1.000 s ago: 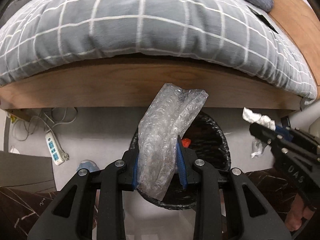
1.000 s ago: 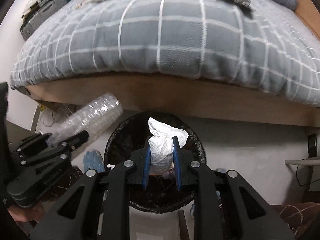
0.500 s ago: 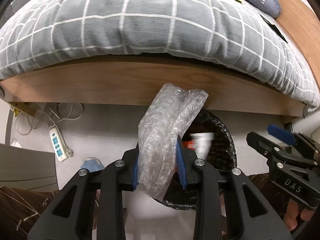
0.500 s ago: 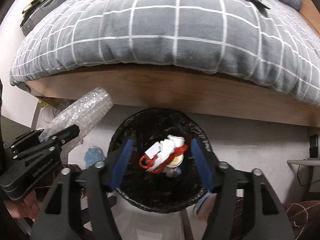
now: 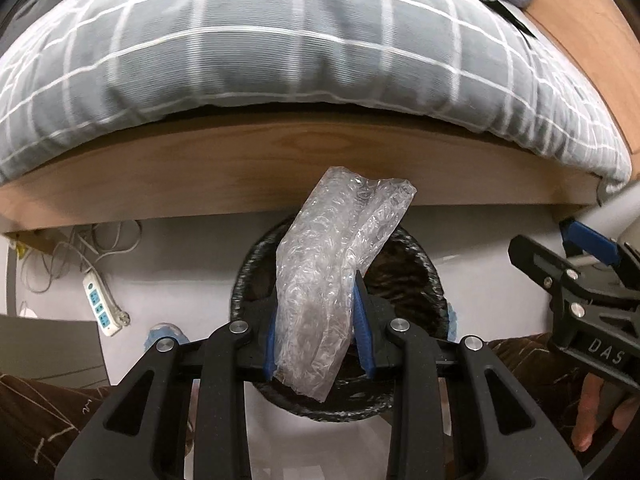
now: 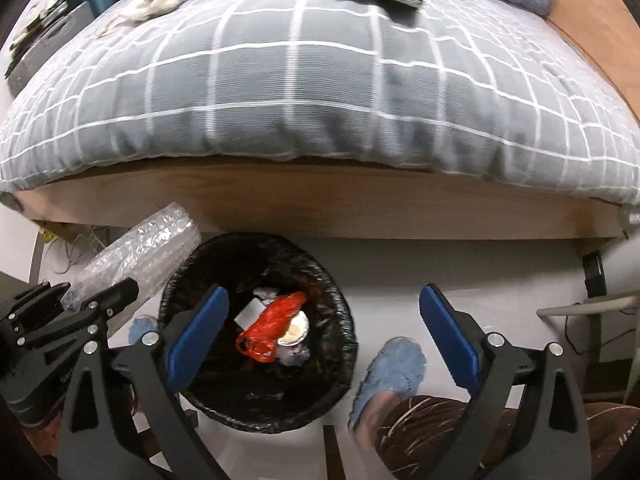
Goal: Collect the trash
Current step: 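Raise both grippers back toward the bed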
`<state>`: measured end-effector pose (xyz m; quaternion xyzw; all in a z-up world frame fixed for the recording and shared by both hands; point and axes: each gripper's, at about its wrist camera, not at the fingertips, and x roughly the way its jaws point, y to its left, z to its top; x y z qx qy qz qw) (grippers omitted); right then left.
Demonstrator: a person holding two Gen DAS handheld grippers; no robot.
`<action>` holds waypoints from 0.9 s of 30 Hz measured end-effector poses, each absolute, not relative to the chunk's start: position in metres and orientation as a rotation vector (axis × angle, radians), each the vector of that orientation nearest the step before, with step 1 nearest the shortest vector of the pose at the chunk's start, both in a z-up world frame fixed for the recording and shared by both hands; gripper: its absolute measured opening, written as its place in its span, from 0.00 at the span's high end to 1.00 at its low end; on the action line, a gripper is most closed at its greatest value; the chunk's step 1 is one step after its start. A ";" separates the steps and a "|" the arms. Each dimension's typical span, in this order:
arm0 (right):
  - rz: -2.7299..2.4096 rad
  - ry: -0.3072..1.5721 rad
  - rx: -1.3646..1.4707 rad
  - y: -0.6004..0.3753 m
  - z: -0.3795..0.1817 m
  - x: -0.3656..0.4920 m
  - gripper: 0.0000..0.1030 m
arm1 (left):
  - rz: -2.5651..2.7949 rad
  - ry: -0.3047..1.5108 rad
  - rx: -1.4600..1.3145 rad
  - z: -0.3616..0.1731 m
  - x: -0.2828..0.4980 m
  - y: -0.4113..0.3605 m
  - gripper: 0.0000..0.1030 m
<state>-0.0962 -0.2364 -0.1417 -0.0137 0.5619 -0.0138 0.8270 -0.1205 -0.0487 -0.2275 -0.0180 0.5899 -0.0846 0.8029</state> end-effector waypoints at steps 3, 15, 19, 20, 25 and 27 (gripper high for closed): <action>-0.049 1.203 -0.011 -0.245 -0.141 -0.097 0.09 | -0.207 1.265 -0.023 -0.229 -0.122 -0.062 0.70; -0.055 1.189 0.017 -0.247 -0.136 -0.095 0.09 | -0.172 1.201 0.046 -0.211 -0.120 -0.073 0.29; -0.059 1.147 0.019 -0.246 -0.122 -0.095 0.09 | -0.147 1.144 0.065 -0.190 -0.119 -0.073 0.15; -0.059 1.134 0.013 -0.245 -0.119 -0.095 0.09 | -0.142 1.131 0.071 -0.187 -0.119 -0.073 0.12; -0.063 1.054 -0.008 -0.243 -0.100 -0.095 0.09 | -0.119 1.084 0.080 -0.169 -0.114 -0.067 0.06; -0.067 1.033 -0.016 -0.244 -0.096 -0.094 0.09 | -0.111 1.076 0.072 -0.165 -0.112 -0.060 0.06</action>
